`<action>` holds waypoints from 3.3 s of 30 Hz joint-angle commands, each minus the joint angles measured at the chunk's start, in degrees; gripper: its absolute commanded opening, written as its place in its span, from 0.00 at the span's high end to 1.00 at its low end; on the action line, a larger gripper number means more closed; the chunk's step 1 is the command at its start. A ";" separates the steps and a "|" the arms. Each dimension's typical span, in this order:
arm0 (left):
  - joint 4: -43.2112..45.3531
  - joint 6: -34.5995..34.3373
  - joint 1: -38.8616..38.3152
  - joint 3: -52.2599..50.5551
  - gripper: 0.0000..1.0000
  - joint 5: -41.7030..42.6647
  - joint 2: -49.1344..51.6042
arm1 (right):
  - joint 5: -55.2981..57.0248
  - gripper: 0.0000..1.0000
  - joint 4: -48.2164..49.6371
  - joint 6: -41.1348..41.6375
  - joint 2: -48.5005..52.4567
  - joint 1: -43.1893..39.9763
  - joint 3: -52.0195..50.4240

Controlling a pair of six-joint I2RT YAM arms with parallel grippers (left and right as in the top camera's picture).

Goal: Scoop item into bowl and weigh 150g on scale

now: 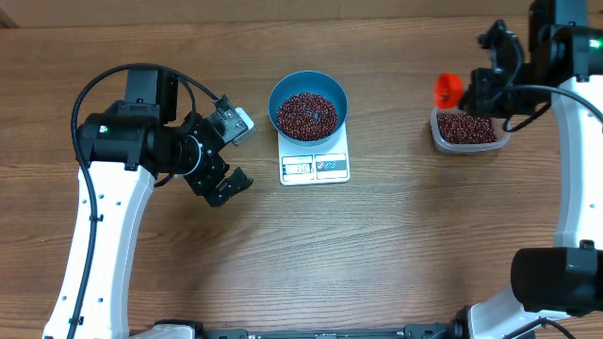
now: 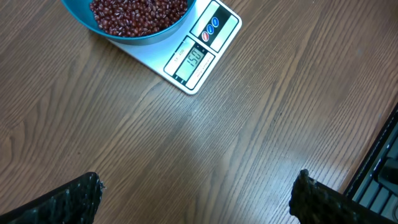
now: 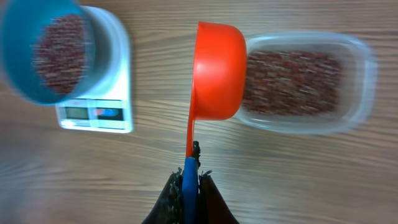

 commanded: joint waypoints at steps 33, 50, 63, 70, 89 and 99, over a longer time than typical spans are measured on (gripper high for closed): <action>0.04 -0.42 0.22 1.14 0.00 0.26 -0.68 | 19.85 0.96 -3.30 23.15 -18.93 6.08 -6.23; 0.04 -0.42 0.22 1.16 0.00 0.26 -0.68 | -19.19 0.96 24.83 22.53 -40.17 -1.53 -51.21; 0.04 -0.42 0.22 1.14 0.00 0.26 -0.68 | -30.16 0.96 59.74 25.59 -35.95 -1.53 -83.71; 0.04 -0.42 0.22 1.14 0.00 0.26 -0.68 | -30.12 0.96 62.82 25.73 -32.09 -1.53 -86.97; 0.04 -0.42 0.22 1.14 0.00 0.26 -0.68 | -25.59 0.87 65.07 25.75 -28.09 -1.53 -87.01; 0.04 -0.42 0.22 1.14 0.00 0.26 -0.68 | -23.02 0.96 64.02 30.42 -28.11 -2.91 -86.99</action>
